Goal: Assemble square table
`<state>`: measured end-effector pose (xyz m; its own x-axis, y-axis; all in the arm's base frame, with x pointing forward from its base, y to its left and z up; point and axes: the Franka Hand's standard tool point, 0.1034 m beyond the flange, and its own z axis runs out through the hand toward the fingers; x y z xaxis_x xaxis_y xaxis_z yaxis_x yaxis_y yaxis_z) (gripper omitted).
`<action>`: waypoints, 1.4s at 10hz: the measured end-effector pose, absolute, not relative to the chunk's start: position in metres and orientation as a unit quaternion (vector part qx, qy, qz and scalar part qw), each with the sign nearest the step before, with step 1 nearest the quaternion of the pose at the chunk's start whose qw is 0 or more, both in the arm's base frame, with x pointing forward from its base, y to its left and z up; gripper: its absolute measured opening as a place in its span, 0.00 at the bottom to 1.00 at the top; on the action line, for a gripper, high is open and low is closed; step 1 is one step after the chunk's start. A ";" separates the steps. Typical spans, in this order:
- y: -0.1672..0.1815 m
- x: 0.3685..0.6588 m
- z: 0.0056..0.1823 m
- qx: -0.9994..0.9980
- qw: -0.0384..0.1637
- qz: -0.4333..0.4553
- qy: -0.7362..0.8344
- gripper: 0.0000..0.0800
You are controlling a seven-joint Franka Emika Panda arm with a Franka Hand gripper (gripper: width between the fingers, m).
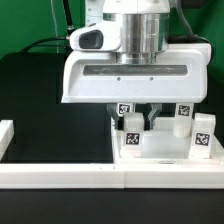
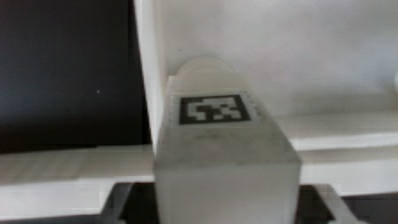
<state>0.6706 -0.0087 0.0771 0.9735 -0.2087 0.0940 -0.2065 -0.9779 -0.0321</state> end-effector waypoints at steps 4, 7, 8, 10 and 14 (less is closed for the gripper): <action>-0.013 0.665 0.078 -0.908 0.015 -0.020 0.418 0.36; -0.018 0.665 0.079 -0.822 0.056 0.003 0.567 0.36; -0.017 0.665 0.078 -0.801 0.055 0.006 0.596 0.36; -0.017 0.665 0.078 -0.770 0.056 0.009 0.636 0.36; -0.019 0.666 0.076 -0.565 0.094 0.055 0.818 0.36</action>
Offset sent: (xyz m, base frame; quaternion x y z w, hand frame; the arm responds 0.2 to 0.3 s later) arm -0.0040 0.0047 0.0089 -0.0334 -0.0701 0.4652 0.8818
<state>0.6661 -0.0195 0.0763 -0.3437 -0.9142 -0.2150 -0.9347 0.3551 -0.0160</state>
